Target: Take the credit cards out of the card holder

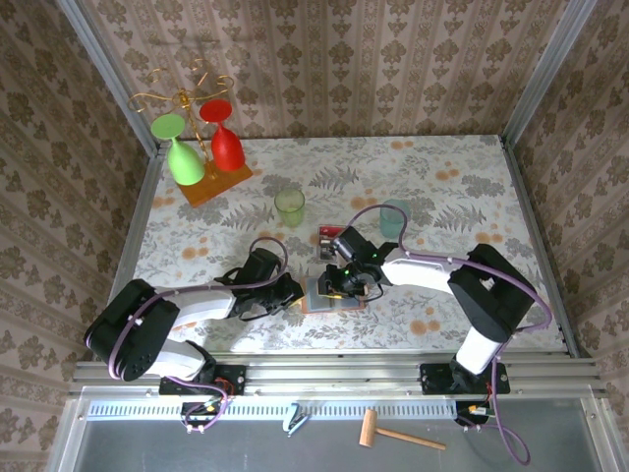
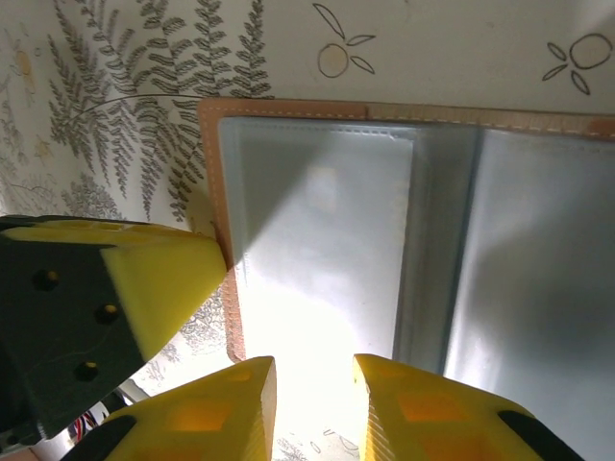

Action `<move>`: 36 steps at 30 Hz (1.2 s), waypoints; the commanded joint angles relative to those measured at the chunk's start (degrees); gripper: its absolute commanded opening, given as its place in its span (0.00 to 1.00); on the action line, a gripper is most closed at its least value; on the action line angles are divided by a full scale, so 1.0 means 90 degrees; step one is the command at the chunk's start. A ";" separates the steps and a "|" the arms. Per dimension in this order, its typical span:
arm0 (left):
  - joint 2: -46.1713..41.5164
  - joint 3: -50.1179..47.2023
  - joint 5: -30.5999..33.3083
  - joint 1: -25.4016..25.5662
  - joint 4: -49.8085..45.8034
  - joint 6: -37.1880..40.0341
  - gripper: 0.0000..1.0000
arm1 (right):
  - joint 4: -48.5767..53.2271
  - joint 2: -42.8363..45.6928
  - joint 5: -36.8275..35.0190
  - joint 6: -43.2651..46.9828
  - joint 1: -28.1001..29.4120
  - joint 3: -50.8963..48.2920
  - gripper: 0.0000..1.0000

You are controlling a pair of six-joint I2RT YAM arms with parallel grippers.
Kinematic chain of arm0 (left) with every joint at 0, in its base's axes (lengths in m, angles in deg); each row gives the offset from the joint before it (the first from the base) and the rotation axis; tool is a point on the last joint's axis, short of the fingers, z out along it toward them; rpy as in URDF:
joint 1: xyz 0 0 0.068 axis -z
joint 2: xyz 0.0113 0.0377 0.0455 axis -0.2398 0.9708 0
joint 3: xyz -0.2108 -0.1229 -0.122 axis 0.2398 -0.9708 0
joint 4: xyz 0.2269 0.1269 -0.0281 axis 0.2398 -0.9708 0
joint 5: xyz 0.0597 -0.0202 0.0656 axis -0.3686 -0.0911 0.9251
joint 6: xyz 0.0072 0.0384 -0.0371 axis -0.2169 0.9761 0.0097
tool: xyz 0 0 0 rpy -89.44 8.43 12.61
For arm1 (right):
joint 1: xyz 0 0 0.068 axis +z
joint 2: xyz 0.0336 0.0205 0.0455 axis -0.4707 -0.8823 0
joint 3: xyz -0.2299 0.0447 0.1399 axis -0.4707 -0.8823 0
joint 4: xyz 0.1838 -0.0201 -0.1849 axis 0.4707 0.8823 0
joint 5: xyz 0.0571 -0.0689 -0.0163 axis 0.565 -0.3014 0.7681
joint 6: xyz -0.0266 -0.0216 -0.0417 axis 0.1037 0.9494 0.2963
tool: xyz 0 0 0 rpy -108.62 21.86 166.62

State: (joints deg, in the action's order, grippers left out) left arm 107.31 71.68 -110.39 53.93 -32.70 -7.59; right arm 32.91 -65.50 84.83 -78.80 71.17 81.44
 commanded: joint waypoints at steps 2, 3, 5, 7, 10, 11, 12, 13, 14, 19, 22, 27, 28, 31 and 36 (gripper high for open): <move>0.0041 -0.0118 -0.0038 -0.0044 0.0014 0.0116 0.11 | -0.0048 -0.0216 0.0207 -0.0006 -0.0036 0.0206 0.27; 0.0032 -0.0119 -0.0043 -0.0041 0.0011 0.0113 0.11 | -0.0043 -0.0253 0.0217 -0.0005 -0.0032 0.0227 0.27; 0.0031 -0.0127 -0.0043 -0.0055 0.0006 0.0113 0.11 | -0.0012 -0.0284 0.0199 0.0022 -0.0046 0.0245 0.27; 0.0018 -0.0124 -0.0048 -0.0049 -0.0014 0.0123 0.11 | 0.0044 -0.0303 0.0150 0.0043 -0.0059 0.0255 0.27; 0.0007 -0.0129 -0.0043 -0.0061 -0.0024 0.0113 0.11 | 0.0147 -0.0284 0.0039 0.0087 -0.0071 0.0250 0.27; 0.0010 -0.0129 -0.0043 -0.0070 -0.0023 0.0113 0.11 | 0.0179 -0.0273 0.0015 0.0097 -0.0084 0.0245 0.27; 0.0012 -0.0121 -0.0052 -0.0069 -0.0029 0.0115 0.11 | 0.0202 -0.0269 -0.0006 0.0113 -0.0091 0.0237 0.27; 0.0005 -0.0119 -0.0053 -0.0076 -0.0039 0.0123 0.11 | 0.0209 -0.0259 -0.0017 0.0118 -0.0105 0.0227 0.27; 0.0001 -0.0123 -0.0063 -0.0089 -0.0054 0.0130 0.11 | 0.0210 -0.0261 -0.0026 0.0121 -0.0125 0.0216 0.27; -0.0047 -0.0127 -0.0063 -0.0115 -0.0146 0.0163 0.11 | 0.0217 -0.0230 -0.0037 0.0122 -0.0174 0.0162 0.27; -0.0084 -0.0138 -0.0063 -0.0147 -0.0184 0.0172 0.11 | 0.0216 -0.0220 -0.0034 0.0129 -0.0193 0.0137 0.27; -0.0115 -0.0138 -0.0073 -0.0183 -0.0224 0.0192 0.11 | 0.0192 -0.0220 -0.0027 0.0132 -0.0217 0.0088 0.27; -0.0115 -0.0136 -0.0082 -0.0183 -0.0224 0.0191 0.11 | 0.0183 -0.0208 -0.0018 0.0120 -0.0218 0.0083 0.27; -0.0115 -0.0112 -0.0102 -0.0191 -0.0237 0.0202 0.11 | 0.0157 -0.0071 0.0003 0.0075 -0.0218 0.0076 0.27; -0.0106 -0.0099 -0.0097 -0.0185 -0.0231 0.0202 0.11 | -0.0279 0.0190 0.0259 -0.0056 -0.0218 -0.0013 0.22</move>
State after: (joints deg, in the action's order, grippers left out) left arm 107.29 71.31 -111.02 52.71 -32.92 -6.93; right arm 32.71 -66.18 85.48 -78.71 69.49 82.07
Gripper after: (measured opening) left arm 0.109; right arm 0.228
